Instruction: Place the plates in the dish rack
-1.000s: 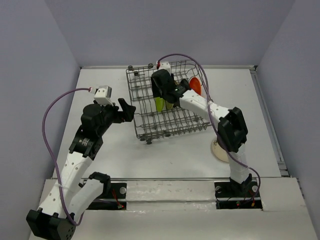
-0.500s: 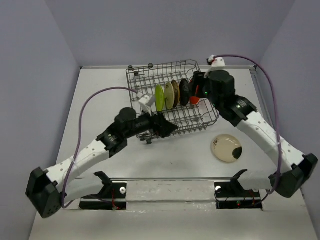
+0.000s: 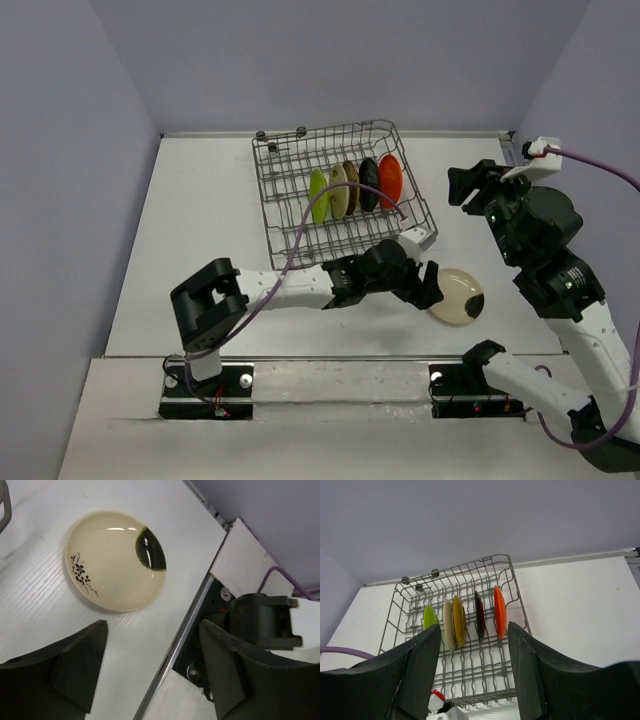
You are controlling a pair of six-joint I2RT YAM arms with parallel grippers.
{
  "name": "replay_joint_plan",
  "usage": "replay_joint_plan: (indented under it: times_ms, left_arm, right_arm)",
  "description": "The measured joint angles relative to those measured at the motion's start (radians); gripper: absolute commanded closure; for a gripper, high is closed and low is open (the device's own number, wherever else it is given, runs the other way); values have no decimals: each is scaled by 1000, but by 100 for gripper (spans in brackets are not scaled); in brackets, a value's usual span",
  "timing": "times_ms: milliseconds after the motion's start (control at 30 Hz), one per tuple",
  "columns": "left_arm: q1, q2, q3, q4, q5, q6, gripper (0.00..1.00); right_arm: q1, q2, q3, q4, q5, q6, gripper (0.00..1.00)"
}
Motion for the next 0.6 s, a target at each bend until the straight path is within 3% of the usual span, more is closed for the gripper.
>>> replay_joint_plan:
  times_ms: [333,600]
  left_arm:
    - [-48,308,198,-80,-208,-35,22]
    - [-52,454,285,-105,-270,-58,32]
  right_arm:
    - [0,-73,-42,-28,50,4,39]
    - [0,-84,-56,-34,34,9,39]
